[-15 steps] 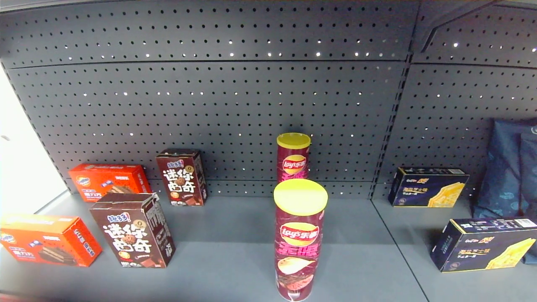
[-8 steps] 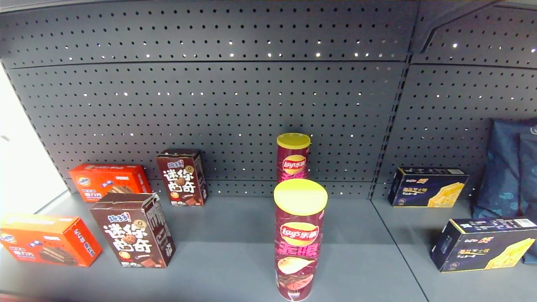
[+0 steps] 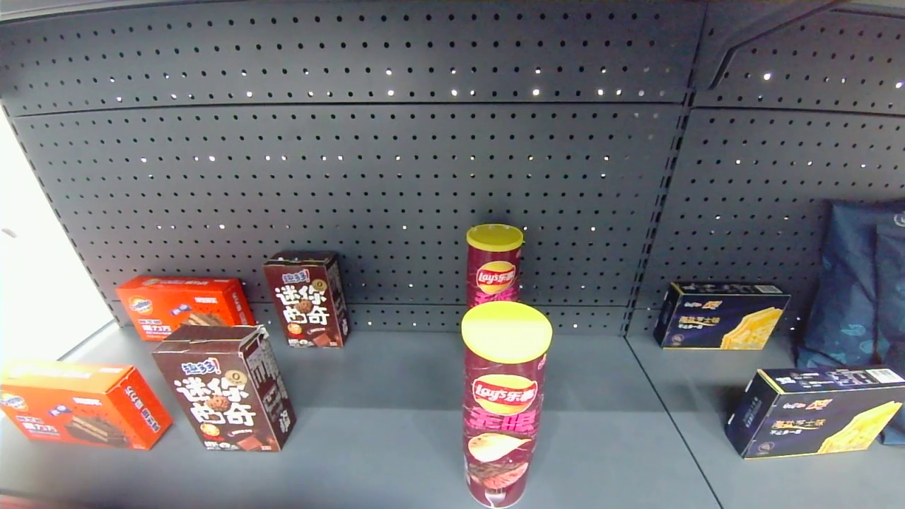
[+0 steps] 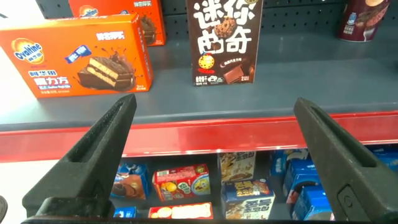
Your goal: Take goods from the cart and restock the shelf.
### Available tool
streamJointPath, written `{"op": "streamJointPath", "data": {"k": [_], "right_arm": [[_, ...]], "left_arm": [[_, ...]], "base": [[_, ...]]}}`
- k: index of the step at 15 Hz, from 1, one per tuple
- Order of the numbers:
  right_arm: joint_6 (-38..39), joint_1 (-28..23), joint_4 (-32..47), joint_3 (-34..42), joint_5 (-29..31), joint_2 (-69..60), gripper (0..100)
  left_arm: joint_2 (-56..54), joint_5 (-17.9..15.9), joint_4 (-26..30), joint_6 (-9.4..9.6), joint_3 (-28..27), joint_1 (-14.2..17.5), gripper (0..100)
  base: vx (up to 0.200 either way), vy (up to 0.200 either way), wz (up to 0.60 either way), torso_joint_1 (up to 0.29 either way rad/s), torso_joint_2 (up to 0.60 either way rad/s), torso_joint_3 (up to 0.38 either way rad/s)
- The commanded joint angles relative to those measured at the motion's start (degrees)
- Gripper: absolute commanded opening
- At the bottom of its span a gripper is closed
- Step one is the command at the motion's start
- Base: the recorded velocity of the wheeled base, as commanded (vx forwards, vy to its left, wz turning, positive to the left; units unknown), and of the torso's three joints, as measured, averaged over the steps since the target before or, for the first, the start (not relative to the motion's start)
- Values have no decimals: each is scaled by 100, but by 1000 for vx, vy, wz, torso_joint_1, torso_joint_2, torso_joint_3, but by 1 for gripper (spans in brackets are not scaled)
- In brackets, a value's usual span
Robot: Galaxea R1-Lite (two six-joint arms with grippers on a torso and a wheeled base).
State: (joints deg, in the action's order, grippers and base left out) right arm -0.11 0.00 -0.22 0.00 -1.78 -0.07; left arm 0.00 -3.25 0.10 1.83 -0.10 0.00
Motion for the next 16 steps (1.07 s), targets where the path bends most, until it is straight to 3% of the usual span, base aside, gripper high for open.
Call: {"op": "streamJointPath", "data": {"k": [1,16], "right_arm": [[2,0,4,0,-15,7,100],[11,0,-4,0,2,7,100]], "left_arm": [[9,0,-1,2,1,0,100],[0,9,-10,-16,1,18,100]], "base": [[0,0,0,0,0,0],[0,0,0,0,0,0]]}}
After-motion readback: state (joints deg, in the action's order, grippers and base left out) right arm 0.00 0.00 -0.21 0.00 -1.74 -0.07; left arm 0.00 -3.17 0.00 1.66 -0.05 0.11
